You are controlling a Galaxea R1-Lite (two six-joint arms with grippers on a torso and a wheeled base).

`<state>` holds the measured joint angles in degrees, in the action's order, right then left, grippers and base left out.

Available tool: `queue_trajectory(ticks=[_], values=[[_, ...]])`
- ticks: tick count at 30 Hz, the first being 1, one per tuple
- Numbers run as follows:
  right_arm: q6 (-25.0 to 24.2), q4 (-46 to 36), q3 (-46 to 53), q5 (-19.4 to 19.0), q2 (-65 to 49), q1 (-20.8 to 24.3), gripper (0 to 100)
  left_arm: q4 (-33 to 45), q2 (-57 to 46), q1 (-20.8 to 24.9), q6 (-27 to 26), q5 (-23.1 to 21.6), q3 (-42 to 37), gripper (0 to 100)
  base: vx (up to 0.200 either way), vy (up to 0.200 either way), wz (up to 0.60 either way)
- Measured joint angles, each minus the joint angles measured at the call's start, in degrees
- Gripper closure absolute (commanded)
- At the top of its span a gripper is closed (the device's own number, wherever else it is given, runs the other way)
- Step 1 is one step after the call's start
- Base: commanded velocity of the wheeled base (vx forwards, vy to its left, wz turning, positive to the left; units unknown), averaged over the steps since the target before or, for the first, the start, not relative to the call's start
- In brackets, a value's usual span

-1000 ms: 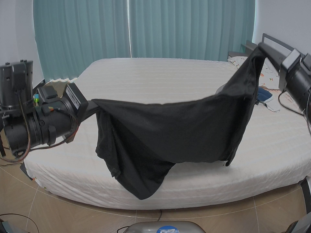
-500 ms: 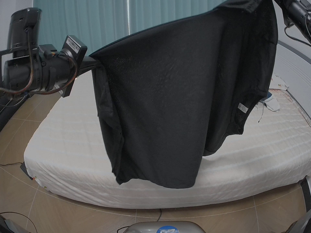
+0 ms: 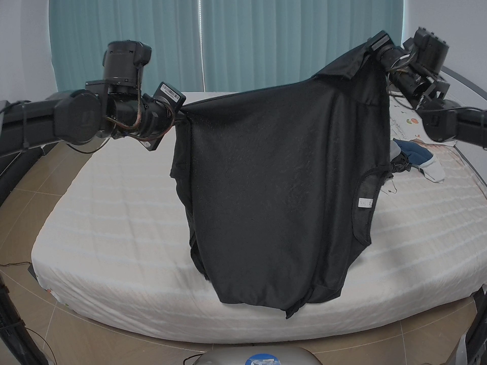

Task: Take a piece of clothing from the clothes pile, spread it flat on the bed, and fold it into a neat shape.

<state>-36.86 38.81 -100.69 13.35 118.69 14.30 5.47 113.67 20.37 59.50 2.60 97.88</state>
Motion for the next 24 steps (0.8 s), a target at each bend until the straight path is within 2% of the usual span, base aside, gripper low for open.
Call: queue_trajectory(ticks=[5, 6, 14, 15, 24], values=[[0.20, 2.65, -0.55, 0.00, 6.58, -0.38, 100, 0.02, 5.55, -0.22, 0.11, 0.00, 2.51, 100, 0.200, 0.000, 0.00], [0.22, 3.04, -0.57, -0.02, 8.07, -0.38, 0, 0.02, 6.84, -0.22, 0.16, 0.00, 2.84, 100, 0.000, 0.000, 0.00], [0.13, 5.33, 0.59, 0.15, 17.05, -0.30, 0, -0.01, 14.40, -0.15, 2.24, -0.06, 3.61, 100, 0.000, 0.000, 0.00], [0.11, 5.74, 1.11, 0.20, 17.94, -0.24, 0, -0.01, 15.19, -0.17, 2.49, -0.04, 3.61, 0, 0.000, 0.000, 0.00], [0.20, 7.85, 4.12, 0.41, 25.03, 0.13, 0, 0.32, 21.75, -0.06, 3.23, 0.11, 4.90, 0, 0.000, 0.000, 0.00]])
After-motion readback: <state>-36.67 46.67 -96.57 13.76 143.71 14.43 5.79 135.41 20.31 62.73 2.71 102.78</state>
